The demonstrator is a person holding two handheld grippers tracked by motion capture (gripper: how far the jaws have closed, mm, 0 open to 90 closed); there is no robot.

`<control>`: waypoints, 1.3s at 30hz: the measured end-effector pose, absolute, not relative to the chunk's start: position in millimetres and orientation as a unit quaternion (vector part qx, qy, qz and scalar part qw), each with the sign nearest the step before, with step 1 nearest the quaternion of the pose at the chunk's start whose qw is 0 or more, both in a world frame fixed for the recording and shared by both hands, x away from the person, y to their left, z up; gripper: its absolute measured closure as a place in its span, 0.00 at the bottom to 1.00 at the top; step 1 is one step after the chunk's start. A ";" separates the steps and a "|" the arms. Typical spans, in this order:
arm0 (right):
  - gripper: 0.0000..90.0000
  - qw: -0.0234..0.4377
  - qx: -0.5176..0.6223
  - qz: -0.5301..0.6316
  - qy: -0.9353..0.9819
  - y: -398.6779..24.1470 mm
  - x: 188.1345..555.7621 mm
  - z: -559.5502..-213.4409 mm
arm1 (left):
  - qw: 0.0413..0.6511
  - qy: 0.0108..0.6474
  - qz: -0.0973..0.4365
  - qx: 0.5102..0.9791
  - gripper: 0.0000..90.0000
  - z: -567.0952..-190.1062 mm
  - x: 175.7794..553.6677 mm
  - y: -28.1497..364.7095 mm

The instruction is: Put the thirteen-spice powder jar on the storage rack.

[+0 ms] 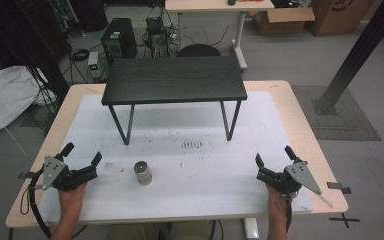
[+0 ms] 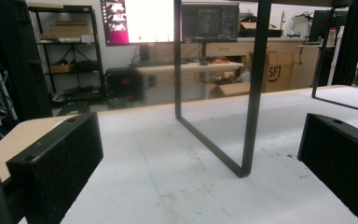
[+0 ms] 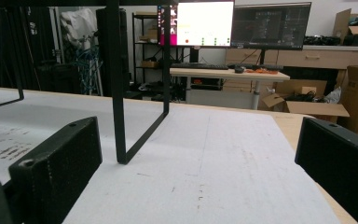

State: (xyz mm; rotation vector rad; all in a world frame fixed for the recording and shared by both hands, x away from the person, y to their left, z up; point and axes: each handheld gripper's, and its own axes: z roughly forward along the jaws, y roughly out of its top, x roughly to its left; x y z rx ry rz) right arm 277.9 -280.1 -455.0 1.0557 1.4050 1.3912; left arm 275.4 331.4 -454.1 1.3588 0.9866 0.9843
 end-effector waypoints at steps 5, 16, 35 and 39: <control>0.00 0.436 0.423 0.560 0.564 -279.9 277.5 -455.1 | 0.563 0.418 0.419 0.576 0.00 -454.2 275.1 331.1; 0.00 0.436 0.422 0.559 0.564 -279.8 277.5 -455.1 | 0.564 0.419 0.419 0.575 0.00 -454.3 275.2 331.4; 0.00 0.437 0.421 0.560 0.564 -279.7 277.4 -455.1 | 0.564 0.422 0.415 0.575 0.01 -453.2 276.2 332.1; 0.00 0.437 0.420 0.560 0.565 -279.7 277.4 -455.1 | 0.569 0.423 0.415 0.569 0.01 -449.2 272.9 332.3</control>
